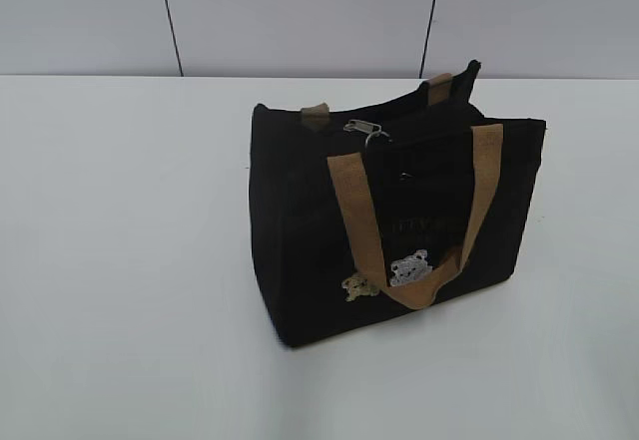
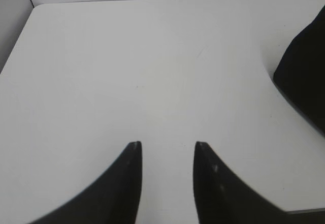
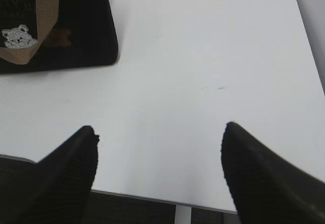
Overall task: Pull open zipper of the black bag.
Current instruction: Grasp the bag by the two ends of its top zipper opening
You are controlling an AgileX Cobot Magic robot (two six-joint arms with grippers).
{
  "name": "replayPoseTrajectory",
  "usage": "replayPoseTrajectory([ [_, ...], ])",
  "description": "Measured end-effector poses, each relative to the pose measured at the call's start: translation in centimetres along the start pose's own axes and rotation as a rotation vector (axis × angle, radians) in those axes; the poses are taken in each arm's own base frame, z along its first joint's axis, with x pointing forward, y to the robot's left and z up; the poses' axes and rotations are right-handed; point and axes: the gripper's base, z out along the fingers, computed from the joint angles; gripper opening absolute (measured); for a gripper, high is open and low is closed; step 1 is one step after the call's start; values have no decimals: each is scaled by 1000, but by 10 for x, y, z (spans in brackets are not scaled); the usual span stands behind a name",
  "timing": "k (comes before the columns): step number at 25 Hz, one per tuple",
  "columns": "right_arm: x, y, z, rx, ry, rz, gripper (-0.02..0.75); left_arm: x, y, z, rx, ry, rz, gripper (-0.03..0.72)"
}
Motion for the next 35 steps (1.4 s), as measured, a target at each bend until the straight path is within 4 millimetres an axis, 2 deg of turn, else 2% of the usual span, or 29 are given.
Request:
replayPoseTrajectory([
  [24, 0, 0, 0, 0, 0, 0, 575, 0, 0, 0, 2, 0, -4, 262],
  [26, 0, 0, 0, 0, 0, 0, 575, 0, 0, 0, 3, 0, -13, 306],
  [29, 0, 0, 0, 0, 0, 0, 575, 0, 0, 0, 3, -2, -17, 435],
  [31, 0, 0, 0, 0, 0, 0, 575, -5, 0, -3, 2, -38, -17, 494],
  [35, 0, 0, 0, 0, 0, 0, 575, -23, 1, -5, -8, -195, -4, 525],
])
